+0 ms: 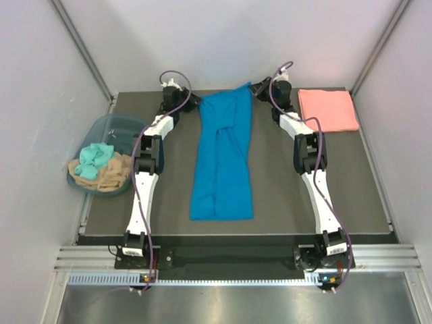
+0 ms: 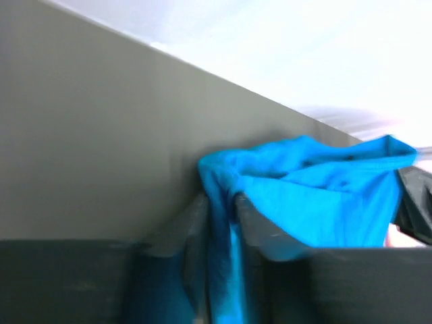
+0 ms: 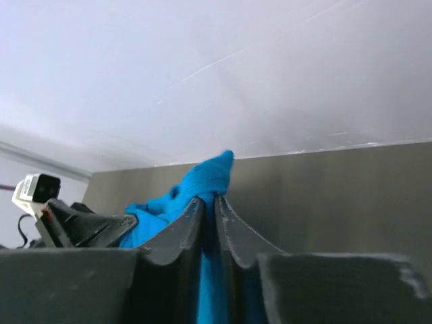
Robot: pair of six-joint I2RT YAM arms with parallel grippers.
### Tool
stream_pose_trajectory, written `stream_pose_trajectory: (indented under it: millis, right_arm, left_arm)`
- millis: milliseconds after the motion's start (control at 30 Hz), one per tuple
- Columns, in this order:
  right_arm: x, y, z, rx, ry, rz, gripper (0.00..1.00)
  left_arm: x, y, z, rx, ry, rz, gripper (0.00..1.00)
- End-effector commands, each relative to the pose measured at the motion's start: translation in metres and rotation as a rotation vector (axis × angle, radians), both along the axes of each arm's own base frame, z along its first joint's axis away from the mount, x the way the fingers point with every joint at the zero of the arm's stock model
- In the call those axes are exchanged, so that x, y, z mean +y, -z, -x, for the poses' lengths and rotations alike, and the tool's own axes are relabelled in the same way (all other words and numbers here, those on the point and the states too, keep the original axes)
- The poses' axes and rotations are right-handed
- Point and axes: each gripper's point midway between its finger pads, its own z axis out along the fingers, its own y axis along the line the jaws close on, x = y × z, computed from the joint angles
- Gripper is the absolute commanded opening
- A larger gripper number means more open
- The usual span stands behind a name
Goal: Fold and stack the t-shirts
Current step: Fold the tshirt
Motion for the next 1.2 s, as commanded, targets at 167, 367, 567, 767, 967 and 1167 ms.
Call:
stream_pose_trajectory:
  millis: [167,367,567,767,967,1167]
  right_arm:
    - [-0.021,-0.03,-0.005,-0.07,0.037,0.059,0.48]
    - [-0.048,-0.051,0.032,0.076,0.05,0.11,0.59]
    - [-0.066,-0.113,0.137,0.216,0.081,0.215,0.58]
    - [-0.057,-0.077,0.273,0.43,0.023,0.425,0.53]
    - [-0.018,-0.029,0.398,0.542,-0.154,0.577,0.52]
    - [-0.004,0.001,0.473,0.604,-0.243,0.594,0.57]
  left_arm:
    - [-0.009,-0.098,0.002,-0.204,0.079,0.014,0.64]
    - [0.002,-0.13,0.039,-0.138,0.107,-0.151,0.67]
    - [-0.004,-0.091,0.156,0.196,0.182,-0.254,0.53]
    - [-0.054,-0.077,0.307,0.276,0.33,-0.5,0.45]
    - [-0.061,-0.057,0.423,0.402,0.455,-0.478,0.41]
    - [-0.02,-0.043,0.471,0.454,0.403,-0.536,0.54]
